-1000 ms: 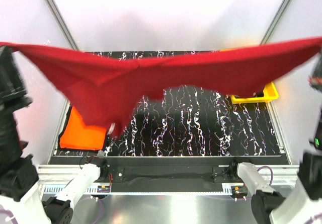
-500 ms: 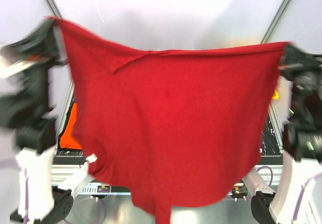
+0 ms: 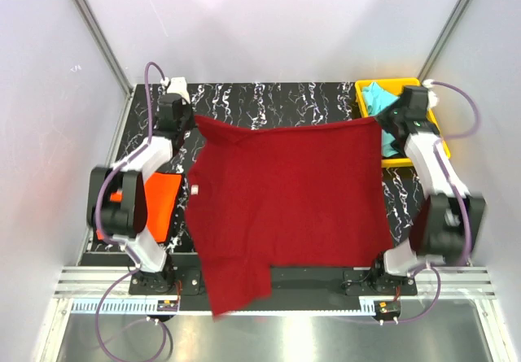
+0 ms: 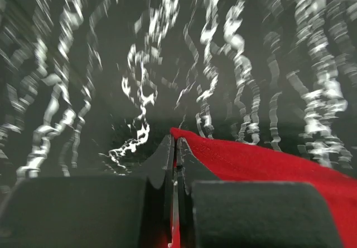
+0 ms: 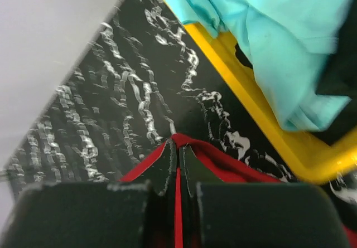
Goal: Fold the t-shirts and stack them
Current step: Flatten the tshirt out, then fold the tshirt
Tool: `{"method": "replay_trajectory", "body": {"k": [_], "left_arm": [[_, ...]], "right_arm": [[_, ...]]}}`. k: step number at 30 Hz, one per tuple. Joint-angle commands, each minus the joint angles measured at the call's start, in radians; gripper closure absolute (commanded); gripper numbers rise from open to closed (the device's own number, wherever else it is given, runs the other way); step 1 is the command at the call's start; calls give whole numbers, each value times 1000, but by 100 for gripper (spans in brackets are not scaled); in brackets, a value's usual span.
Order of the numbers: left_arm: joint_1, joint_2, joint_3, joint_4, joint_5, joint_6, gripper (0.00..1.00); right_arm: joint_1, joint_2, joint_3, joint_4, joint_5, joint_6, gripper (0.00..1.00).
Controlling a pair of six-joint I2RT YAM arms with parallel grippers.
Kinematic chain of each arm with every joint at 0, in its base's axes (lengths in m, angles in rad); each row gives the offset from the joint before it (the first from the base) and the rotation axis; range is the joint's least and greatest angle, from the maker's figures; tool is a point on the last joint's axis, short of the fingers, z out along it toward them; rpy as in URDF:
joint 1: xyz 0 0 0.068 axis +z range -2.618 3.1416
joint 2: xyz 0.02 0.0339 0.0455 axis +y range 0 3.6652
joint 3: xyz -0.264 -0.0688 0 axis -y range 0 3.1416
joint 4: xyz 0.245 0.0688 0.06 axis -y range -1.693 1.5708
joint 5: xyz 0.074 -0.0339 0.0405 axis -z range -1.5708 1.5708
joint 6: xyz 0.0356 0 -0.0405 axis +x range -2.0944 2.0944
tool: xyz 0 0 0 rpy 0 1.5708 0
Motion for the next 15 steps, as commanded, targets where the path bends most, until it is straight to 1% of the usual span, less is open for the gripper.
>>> {"method": "replay_trajectory", "body": {"k": [1,2,3,5,7,11,15], "left_arm": [[59,99,145,175,26,-73,100],[62,135,170,174,36,-78,100],[70,196,232,150,61,-81,100],[73,245,291,117,90,-75,100],[76,296,346,99,89,-73,100],[81,350,401,76,116,-87,100],[81,354,405,54,162,-127,100]], "right_arm": [[3,213,159,167,-82,-52,100],[3,253,187,169,-95,-60,100],[7,292,213,169,-102,-68,100],[12,382,270,169,-113,-94,100],[12,428,293,169,-125,-109,100],[12,534,350,167,-147,-119,100],[12,588,395,163,-165,-140,100]]}}
